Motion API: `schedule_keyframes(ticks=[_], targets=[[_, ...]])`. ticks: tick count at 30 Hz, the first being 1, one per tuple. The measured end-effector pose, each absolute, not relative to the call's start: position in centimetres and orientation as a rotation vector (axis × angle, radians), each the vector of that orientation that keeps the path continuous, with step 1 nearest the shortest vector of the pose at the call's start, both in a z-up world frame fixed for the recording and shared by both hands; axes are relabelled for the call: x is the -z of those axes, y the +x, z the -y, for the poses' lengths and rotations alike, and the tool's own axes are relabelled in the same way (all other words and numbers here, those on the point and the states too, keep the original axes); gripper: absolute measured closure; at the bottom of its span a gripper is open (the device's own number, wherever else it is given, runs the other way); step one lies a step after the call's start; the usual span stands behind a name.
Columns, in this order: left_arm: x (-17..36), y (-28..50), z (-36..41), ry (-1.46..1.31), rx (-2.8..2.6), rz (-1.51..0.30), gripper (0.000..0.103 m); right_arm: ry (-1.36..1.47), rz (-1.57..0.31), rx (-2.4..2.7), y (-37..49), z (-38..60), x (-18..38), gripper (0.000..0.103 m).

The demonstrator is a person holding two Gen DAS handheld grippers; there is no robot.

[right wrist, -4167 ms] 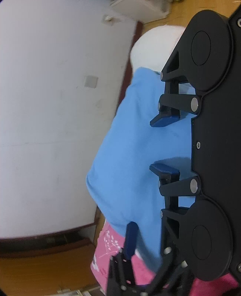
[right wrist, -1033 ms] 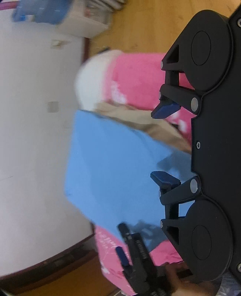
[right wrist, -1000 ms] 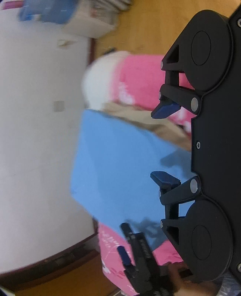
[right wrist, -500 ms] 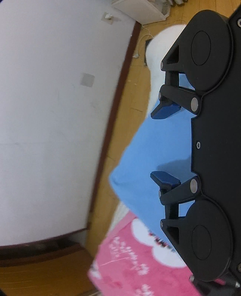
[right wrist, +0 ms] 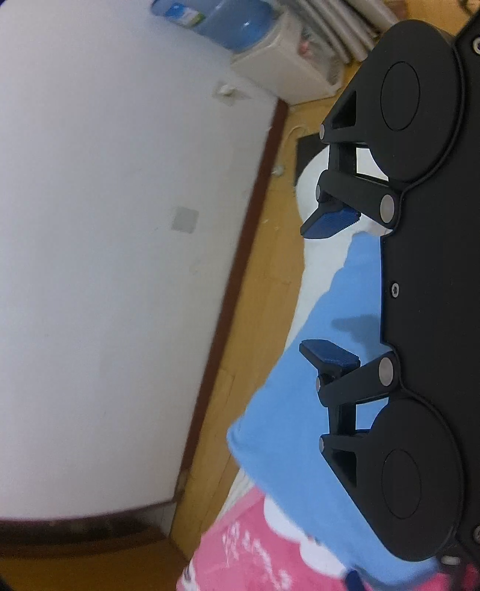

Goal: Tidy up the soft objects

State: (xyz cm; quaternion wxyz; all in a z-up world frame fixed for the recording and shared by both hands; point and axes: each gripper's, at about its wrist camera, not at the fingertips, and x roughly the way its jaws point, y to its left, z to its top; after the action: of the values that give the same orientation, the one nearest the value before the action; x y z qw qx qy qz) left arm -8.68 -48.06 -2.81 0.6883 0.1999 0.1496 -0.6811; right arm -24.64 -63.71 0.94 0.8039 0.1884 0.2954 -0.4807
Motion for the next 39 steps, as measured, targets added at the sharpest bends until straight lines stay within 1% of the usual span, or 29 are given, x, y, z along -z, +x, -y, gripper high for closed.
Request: schedule_keyframes(ticks=[2,6,9,12,16,20,22,25,29,32,35,37,39], targets=[[3.2,-9.1,48.3,0.448,1.528,-0.337,0.02,0.409,-0.644,0.956,-24.1,62.2,-0.3,0.042],[4.2,-9.5,49.0,0.48,1.542,-0.347,0.02,0.328,-0.777,0.925,-21.9,61.4,3.2,0.043],[5.4,-9.2,49.2,0.542,1.555,-0.328,0.019,0.402,-0.748,0.917,-22.4,61.8,4.6,0.041],[5.2,-8.4,49.0,0.52,1.553,-0.355,0.017,0.481,-0.718,0.955,-24.0,62.5,4.5,0.037],[5.5,-8.8,49.6,0.511,1.54,-0.363,0.017,0.535,-0.707,1.047,-26.4,61.7,4.4,0.036],[5.8,-8.9,50.0,0.498,1.509,-0.375,0.017,0.667,-0.636,1.091,-29.1,60.3,5.3,0.036],[6.0,-8.1,50.5,0.479,1.465,-0.395,0.017,0.659,-0.632,1.104,-29.5,59.7,4.9,0.037],[5.4,-7.2,50.4,0.448,1.421,-0.406,0.018,0.565,-0.629,1.101,-28.3,58.0,2.6,0.037],[4.7,-6.3,49.8,0.37,1.442,-0.395,0.018,0.483,-0.603,0.991,-25.4,58.8,0.9,0.037],[4.7,-6.8,49.8,0.345,1.515,-0.385,0.018,0.457,-0.644,0.944,-22.8,59.9,1.7,0.037],[5.7,-8.3,50.5,0.427,1.539,-0.379,0.018,0.487,-0.699,0.928,-21.4,60.7,3.5,0.036],[6.2,-9.3,50.9,0.505,1.537,-0.342,0.018,0.507,-0.667,0.938,-22.4,60.4,3.9,0.036],[6.3,-9.6,50.9,0.524,1.536,-0.328,0.018,0.528,-0.641,0.95,-23.5,60.1,4.2,0.036]])
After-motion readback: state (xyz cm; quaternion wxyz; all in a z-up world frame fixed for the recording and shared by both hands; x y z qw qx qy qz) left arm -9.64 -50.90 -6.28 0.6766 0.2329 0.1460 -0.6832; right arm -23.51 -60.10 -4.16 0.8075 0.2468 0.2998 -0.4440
